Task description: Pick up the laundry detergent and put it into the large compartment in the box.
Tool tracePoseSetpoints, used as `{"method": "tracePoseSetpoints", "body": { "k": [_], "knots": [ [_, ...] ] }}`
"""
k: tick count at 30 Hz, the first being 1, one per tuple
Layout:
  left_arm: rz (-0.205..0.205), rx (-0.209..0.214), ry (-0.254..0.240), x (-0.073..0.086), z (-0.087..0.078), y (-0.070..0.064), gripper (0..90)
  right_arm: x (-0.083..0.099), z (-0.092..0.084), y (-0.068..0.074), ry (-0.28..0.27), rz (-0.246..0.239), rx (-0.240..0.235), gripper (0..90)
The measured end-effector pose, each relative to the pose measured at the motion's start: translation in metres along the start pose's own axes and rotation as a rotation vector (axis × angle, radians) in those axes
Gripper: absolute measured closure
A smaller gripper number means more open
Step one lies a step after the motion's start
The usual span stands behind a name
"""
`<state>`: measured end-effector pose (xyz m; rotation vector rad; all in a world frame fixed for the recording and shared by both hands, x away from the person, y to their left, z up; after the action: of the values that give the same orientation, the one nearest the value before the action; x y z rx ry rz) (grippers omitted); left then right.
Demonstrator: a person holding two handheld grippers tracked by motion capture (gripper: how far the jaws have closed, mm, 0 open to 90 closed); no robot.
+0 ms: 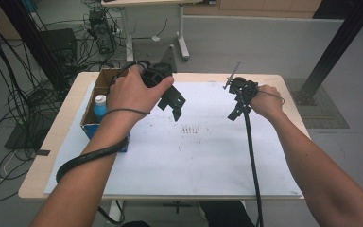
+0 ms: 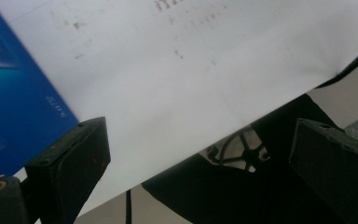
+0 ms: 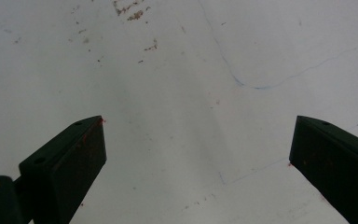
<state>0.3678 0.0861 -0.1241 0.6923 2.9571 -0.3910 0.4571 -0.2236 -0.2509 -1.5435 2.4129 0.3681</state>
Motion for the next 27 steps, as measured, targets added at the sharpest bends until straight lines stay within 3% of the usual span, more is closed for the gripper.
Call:
{"method": "tracePoseSetpoints", "body": {
  "k": [16, 27],
  "knots": [
    [0.134, 0.054, 0.024, -0.014, 0.025, -0.058, 5.3, -0.003, 0.003, 0.001, -0.002, -0.009, -0.006, 3.7],
    [0.143, 0.051, 0.050, -0.016, 0.040, -0.064, 5.3, -0.001, 0.002, 0.003, -0.008, -0.006, -0.006, 3.7]
  ]
}}
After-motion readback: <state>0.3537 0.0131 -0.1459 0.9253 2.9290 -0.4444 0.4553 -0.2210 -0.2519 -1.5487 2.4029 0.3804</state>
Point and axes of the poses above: each handheld gripper's, and its own axes: z roughly forward along the jaws, x roughly out of its underside, y roughly to its left, the point moved 4 cm from there along z, roughly forward along the jaws, and after that the axes turned 8 degrees about -y, right-handed, at the moved point
